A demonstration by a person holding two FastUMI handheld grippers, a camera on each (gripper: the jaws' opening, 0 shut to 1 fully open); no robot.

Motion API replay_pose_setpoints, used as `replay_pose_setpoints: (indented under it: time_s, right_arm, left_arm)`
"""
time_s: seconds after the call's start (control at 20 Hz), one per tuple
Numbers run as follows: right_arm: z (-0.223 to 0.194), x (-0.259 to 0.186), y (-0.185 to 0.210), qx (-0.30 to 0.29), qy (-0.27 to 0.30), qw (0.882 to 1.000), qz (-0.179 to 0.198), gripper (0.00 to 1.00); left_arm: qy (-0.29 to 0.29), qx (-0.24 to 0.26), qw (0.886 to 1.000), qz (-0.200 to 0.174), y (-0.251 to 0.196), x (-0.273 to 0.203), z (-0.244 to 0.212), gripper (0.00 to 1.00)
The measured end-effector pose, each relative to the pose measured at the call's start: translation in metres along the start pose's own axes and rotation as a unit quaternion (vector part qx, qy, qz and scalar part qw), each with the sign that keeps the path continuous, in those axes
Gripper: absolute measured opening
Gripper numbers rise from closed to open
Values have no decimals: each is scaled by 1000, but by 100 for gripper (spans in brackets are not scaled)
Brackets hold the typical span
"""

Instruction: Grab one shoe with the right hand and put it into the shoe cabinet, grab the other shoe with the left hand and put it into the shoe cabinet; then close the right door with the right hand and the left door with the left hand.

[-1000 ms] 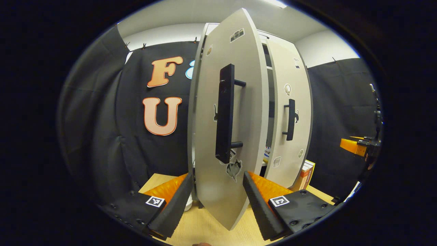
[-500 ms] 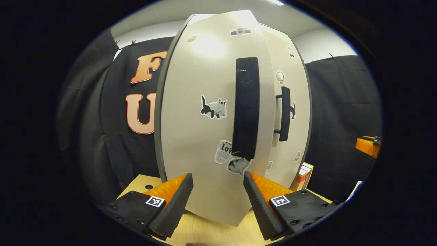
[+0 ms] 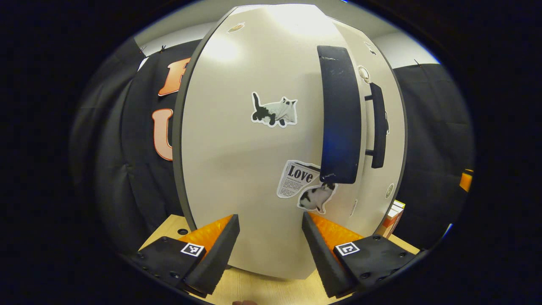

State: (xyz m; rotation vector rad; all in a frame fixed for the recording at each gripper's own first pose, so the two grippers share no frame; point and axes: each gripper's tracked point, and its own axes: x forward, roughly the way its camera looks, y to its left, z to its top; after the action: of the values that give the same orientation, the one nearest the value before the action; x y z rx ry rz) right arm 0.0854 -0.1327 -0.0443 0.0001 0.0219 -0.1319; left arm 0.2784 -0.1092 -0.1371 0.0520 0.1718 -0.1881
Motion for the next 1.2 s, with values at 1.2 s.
replay_pose_setpoints:
  time_s: [1.2]
  right_arm:
    - [83,15,28,-14,-29,999,38,91]
  left_arm:
    - [-46,-5,999,27,21,-105,100,94]
